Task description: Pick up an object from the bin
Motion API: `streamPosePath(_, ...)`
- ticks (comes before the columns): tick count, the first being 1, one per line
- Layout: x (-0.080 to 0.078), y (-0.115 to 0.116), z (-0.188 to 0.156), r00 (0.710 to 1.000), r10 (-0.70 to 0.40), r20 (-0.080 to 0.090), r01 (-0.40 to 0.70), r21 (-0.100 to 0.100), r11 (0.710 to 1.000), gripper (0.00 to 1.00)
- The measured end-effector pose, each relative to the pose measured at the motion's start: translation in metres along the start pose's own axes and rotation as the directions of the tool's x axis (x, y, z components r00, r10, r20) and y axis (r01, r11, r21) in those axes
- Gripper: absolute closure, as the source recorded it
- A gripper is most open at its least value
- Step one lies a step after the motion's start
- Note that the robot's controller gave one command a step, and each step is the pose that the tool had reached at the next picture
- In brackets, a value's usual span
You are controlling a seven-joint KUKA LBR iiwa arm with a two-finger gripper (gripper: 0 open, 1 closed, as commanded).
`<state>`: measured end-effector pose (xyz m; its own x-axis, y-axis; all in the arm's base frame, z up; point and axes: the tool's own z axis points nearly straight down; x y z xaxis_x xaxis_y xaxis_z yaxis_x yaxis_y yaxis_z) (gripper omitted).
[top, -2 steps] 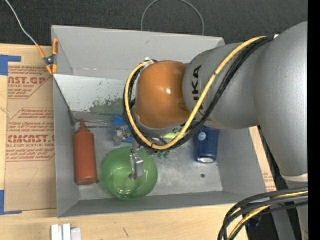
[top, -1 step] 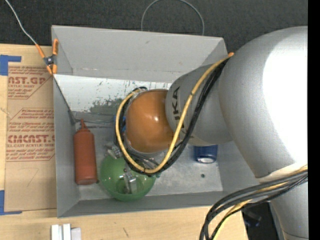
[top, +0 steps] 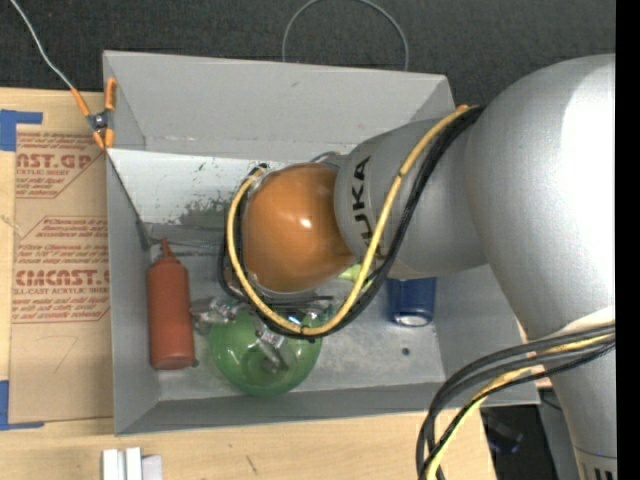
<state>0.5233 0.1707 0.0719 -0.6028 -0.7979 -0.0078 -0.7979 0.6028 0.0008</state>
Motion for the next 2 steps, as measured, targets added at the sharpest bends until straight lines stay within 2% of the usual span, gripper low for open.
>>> streamPosePath(1,0.044,0.014,-0.002,0.961,0.276,0.028,-0.277,0.01,0.961,0.0)
streamPosePath(2,0.03,0.026,-0.002,0.95,-0.313,0.011,0.313,0.011,0.95,1.0)
